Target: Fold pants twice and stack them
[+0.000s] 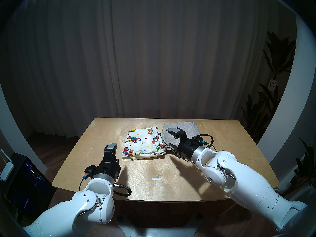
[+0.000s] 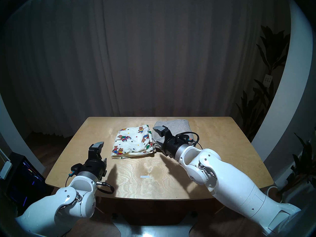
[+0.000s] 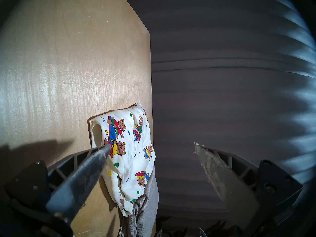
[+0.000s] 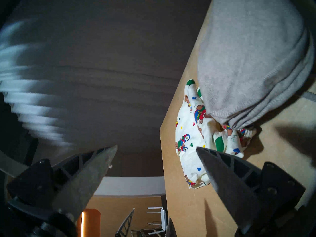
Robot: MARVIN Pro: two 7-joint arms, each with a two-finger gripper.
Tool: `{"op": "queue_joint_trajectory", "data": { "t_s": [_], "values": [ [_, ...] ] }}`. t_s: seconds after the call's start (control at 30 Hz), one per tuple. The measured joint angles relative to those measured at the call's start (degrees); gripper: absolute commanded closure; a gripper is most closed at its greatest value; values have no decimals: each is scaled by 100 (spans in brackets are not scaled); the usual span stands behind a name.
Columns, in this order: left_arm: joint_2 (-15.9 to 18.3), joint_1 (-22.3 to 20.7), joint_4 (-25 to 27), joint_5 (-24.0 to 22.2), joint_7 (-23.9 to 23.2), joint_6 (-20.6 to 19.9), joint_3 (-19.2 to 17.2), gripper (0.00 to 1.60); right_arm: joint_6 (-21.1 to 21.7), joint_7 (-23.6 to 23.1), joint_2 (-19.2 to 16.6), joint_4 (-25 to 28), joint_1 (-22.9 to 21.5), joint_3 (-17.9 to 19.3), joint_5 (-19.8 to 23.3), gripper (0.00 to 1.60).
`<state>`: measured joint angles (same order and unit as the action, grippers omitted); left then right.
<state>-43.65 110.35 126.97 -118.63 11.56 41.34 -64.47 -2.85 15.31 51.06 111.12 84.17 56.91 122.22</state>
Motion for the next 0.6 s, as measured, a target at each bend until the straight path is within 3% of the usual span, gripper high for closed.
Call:
{"op": "queue_joint_trajectory", "data": {
  "t_s": [0.6],
  "values": [
    [-189,-817,-487,-319,728,-1045,399,0,-1826,2086,-233,1113,751,1134,1151,0]
  ]
}}
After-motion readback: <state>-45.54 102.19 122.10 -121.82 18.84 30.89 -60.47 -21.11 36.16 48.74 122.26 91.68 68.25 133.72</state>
